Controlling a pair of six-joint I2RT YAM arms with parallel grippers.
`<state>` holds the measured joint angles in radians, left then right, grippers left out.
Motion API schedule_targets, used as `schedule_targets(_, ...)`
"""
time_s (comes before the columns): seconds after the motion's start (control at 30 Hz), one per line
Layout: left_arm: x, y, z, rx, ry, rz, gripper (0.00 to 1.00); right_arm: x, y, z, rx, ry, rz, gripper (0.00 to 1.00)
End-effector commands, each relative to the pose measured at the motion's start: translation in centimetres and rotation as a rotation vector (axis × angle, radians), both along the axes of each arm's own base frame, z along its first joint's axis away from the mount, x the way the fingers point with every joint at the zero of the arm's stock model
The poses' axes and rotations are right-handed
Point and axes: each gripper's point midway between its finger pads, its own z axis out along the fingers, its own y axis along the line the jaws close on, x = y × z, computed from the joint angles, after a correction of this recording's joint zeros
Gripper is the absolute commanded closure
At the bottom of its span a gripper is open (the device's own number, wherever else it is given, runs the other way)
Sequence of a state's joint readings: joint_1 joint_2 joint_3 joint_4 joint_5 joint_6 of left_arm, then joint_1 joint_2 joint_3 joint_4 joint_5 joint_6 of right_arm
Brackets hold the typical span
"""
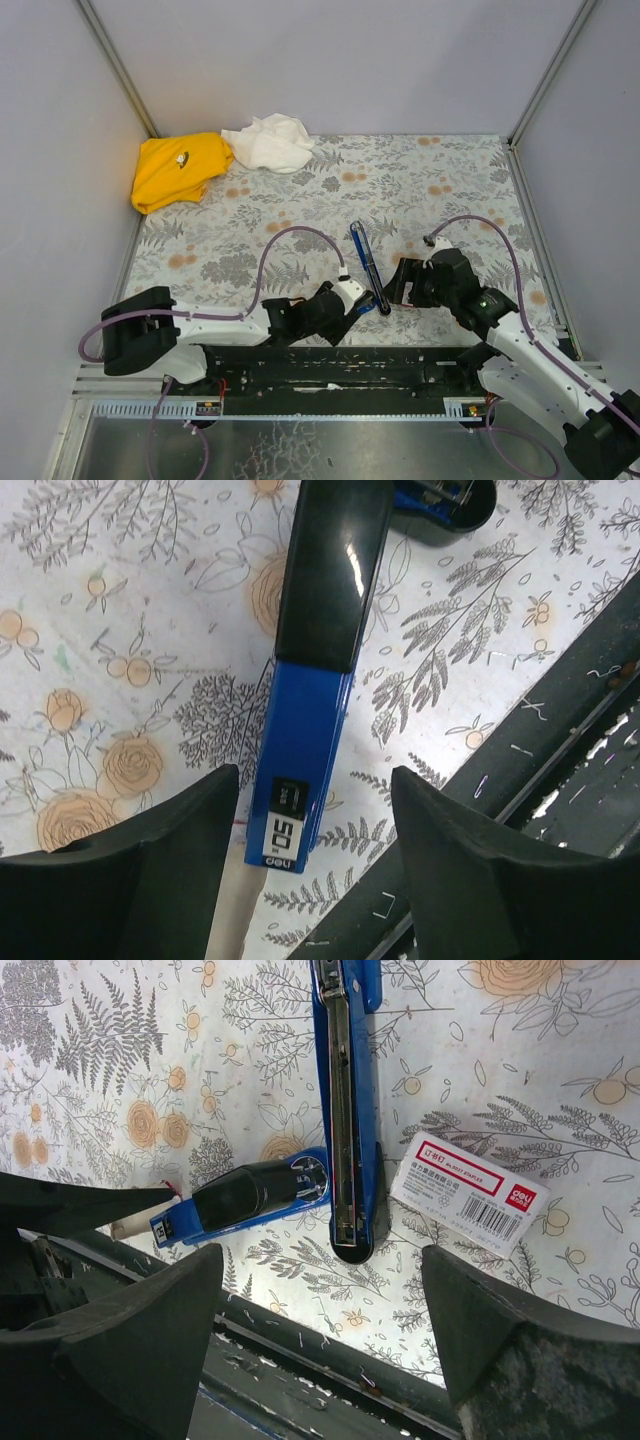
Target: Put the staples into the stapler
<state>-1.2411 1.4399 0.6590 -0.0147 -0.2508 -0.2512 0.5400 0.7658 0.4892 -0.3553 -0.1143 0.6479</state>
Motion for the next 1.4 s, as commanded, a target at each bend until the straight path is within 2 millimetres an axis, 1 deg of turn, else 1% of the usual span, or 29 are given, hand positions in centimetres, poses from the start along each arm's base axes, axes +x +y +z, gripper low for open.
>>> schedule_targets(0.0,-0.5,1.4,-0.4,-0.006,0.025,0.054,0.38,0.5,-0.1,0.5,0.033,-0.023,-0.043,0.13)
schedule_targets(0.13,-0.9,2.2,-1.4,0.026,0.034,0.064,0.39,0.7,0.1,0.7,0.061,-0.033,-0.063,0.09)
schedule_targets(0.2,-1.1,2.5,-1.9,0.054,0.036,0.068,0.42,0.7,0.1,0.9,0.075,-0.031,-0.077,0.08)
schedule_targets(0.3,-1.4,2.5,-2.3,0.067,0.024,0.066,0.5,0.6,0.3,1.0,0.106,-0.019,-0.092,0.07)
schedule_targets(0.4,-1.6,2.0,-2.4,0.068,0.028,0.062,0.66,0.5,0.6,0.8,0.15,0.02,-0.129,0.04)
schedule_targets(0.47,-1.6,1.6,-2.2,0.059,0.039,0.069,0.8,0.2,0.7,0.5,0.184,0.064,-0.177,0.01)
schedule_targets(0.53,-1.8,0.8,-1.5,0.029,0.063,0.085,0.91,0.1,1.4,0.6,0.26,0.092,-0.198,0.01)
schedule_targets(0.6,-2.1,0.0,-0.7,-0.006,0.105,0.112,1.0,0.0,2.6,1.3,0.361,0.104,-0.192,0.01)
schedule_targets(0.7,-2.5,-1.3,0.5,-0.047,0.175,0.156,1.0,-0.1,4.0,2.0,0.487,0.138,-0.18,0.01)
schedule_targets(0.87,-3.0,-2.5,2.1,-0.097,0.259,0.233,1.0,-0.3,4.8,1.5,0.525,0.217,-0.194,0.01)
schedule_targets(1.07,-3.6,-3.7,4.0,-0.206,0.348,0.299,1.0,-0.8,5.1,-0.2,0.558,0.318,-0.263,0.01)
schedule_targets(1.27,-3.7,-3.6,4.4,-0.261,0.387,0.354,1.0,-1.9,4.8,-2.7,0.54,0.389,-0.347,0.01)
schedule_targets(1.37,-4.0,-3.7,4.4,-0.283,0.405,0.345,1.0,-2.0,5.2,-3.3,0.542,0.406,-0.348,0.01)
